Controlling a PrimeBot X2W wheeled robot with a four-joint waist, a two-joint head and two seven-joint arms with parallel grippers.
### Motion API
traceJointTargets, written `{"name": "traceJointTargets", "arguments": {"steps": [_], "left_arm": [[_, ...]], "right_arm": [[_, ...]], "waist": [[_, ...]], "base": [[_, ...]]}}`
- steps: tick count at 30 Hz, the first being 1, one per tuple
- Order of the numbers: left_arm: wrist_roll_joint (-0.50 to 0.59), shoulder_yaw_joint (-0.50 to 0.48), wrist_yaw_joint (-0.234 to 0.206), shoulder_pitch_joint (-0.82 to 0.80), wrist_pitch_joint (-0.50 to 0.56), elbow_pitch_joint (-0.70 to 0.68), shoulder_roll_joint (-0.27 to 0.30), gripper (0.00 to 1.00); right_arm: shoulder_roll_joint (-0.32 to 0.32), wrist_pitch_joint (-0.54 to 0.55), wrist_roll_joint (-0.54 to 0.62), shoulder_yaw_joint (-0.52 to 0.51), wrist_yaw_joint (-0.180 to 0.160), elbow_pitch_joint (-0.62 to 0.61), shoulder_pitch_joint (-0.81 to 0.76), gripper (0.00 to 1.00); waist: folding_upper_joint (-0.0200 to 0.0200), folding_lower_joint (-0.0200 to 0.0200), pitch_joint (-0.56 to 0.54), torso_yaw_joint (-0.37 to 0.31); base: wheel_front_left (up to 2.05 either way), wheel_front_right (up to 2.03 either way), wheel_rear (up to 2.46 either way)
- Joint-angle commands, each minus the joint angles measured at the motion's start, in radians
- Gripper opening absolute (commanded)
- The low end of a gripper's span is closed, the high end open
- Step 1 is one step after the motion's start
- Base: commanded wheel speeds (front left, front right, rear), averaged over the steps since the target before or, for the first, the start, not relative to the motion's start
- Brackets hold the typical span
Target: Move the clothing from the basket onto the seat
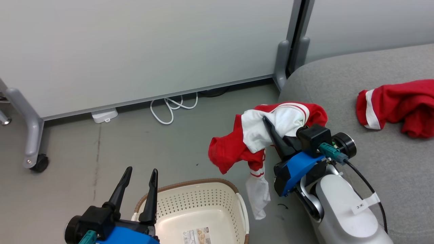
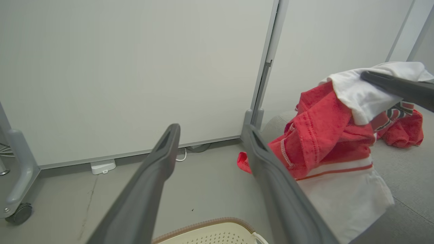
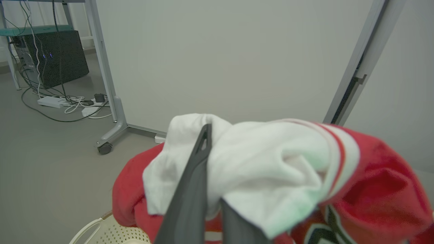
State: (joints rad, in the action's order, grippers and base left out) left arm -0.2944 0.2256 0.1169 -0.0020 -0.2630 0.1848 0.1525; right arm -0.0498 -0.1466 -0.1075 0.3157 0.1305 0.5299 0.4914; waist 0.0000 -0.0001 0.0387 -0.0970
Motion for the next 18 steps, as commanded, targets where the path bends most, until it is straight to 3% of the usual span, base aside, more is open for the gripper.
{"name": "traceJointTargets", "arguments": {"steps": [1,18], "left_arm": [[0.006,-0.005,0.008,0.000,-0.003,-0.002,0.000,1.00],[0.014,0.029,0.016,-0.042,-0.003,0.030,0.006,1.00]], "right_arm": [[-0.001,0.001,0.000,-0.002,0.000,-0.008,-0.010,0.00],[-0.001,0.008,-0.012,-0.004,0.000,-0.060,-0.033,0.00]], "waist": [[0.0000,0.0001,0.005,-0.016],[0.0000,0.0001,0.048,-0.268]], "base": [[0.00,0.00,0.00],[0.00,0.00,0.00]]}}
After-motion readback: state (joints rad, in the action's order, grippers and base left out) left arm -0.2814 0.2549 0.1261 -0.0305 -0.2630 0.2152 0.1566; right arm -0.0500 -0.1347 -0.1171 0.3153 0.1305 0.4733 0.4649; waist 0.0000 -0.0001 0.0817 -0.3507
